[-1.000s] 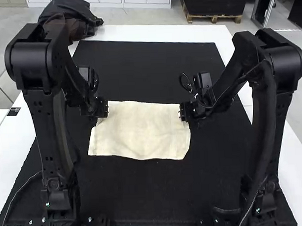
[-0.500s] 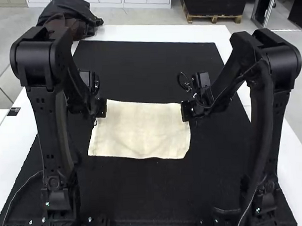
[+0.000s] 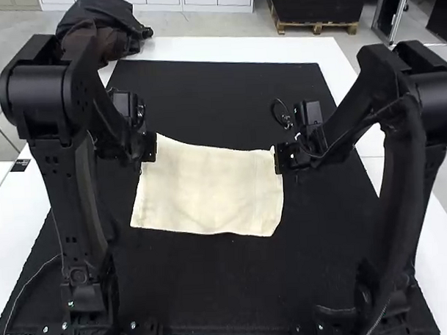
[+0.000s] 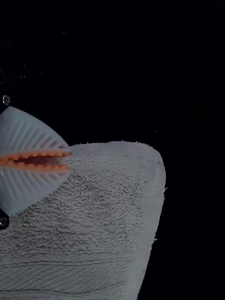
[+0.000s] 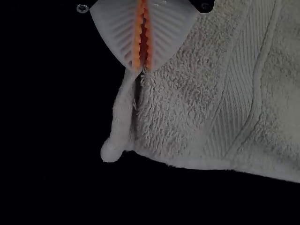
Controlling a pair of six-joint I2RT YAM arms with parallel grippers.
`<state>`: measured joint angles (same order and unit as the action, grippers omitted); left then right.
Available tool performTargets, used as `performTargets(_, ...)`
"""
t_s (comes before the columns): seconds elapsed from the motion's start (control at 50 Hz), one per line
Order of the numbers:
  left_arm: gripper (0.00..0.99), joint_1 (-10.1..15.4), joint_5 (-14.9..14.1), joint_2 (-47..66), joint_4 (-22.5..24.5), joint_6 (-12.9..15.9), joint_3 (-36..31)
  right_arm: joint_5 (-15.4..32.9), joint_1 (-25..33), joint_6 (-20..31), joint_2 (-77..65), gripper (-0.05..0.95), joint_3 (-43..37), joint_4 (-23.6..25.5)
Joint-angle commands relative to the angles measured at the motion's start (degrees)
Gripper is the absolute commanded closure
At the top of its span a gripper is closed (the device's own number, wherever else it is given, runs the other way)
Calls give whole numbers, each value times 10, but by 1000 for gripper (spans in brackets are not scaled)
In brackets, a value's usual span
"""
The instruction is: Fold the towel.
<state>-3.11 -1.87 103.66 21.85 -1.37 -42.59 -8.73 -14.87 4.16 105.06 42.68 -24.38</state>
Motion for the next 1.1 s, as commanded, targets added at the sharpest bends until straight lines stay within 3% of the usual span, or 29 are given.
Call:
performTargets(0.0, 970, -8, -2, -25, -10, -7, -4, 0, 16, -6, -35, 928, -8, -1)
performTargets(0.24, 972, -8, -8, -55, -49, -7, 1, -17, 25, -6, -72, 928, -10, 27)
performTargets(0.5, 972, -9, -9, -86, -60, -2, 17, -45, 40, 1, -115, 928, -19, 73)
performTargets(1.08, 970, -10, -22, -167, -167, 39, 23, -126, 43, -35, -205, 928, -27, 200)
